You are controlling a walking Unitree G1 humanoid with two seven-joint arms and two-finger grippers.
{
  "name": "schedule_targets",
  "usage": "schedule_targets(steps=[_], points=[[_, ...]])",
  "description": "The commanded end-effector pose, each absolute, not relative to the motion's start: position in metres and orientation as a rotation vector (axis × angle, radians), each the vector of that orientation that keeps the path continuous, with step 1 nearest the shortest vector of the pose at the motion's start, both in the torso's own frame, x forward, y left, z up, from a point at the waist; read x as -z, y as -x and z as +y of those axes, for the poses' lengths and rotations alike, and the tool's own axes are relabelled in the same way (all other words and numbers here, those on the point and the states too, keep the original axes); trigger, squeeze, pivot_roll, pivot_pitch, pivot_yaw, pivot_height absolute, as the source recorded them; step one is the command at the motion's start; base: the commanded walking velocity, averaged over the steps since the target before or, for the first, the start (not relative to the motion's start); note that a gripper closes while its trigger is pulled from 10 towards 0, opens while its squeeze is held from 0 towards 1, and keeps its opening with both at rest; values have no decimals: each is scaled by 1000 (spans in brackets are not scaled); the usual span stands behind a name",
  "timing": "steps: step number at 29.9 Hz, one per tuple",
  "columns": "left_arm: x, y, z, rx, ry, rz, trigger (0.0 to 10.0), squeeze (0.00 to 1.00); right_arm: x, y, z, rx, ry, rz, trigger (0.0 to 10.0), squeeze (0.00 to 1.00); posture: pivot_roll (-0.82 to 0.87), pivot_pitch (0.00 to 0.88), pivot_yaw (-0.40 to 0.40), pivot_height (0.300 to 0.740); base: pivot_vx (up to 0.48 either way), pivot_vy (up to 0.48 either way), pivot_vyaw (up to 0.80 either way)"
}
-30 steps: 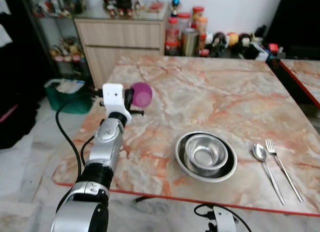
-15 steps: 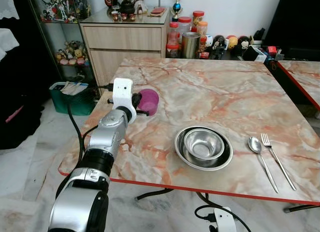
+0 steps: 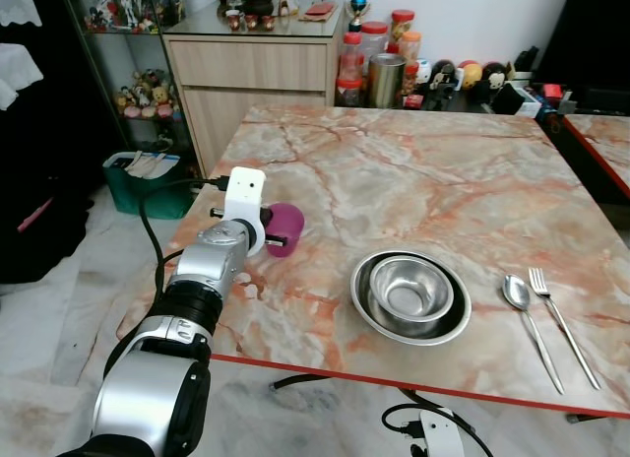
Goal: Setting the table
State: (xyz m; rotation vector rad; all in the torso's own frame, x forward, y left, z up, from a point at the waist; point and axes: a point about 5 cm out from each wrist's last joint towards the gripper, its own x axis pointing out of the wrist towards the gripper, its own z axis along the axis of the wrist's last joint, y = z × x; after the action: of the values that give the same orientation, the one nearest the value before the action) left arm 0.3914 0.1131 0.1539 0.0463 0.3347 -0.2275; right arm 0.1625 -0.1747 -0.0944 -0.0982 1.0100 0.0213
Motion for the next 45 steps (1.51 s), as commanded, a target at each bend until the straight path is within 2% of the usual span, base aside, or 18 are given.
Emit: schedule_targets(steps=[1, 18, 45], points=[[-159, -393, 110, 228, -45, 329, 10000, 0, 94, -164, -173, -25, 92, 1008, 10000, 0, -9, 0, 5, 740, 0, 0, 0], [-163, -388, 94, 356, 24, 353, 10000, 0, 94, -164, -172, -26, 91, 1006, 10000, 0, -7, 0, 7, 740, 0, 0, 0], [-154, -378, 83, 457, 11, 416, 10000, 0, 94, -166, -170, -27, 89, 1004, 10000, 0, -5, 0, 10, 740, 0, 0, 0]])
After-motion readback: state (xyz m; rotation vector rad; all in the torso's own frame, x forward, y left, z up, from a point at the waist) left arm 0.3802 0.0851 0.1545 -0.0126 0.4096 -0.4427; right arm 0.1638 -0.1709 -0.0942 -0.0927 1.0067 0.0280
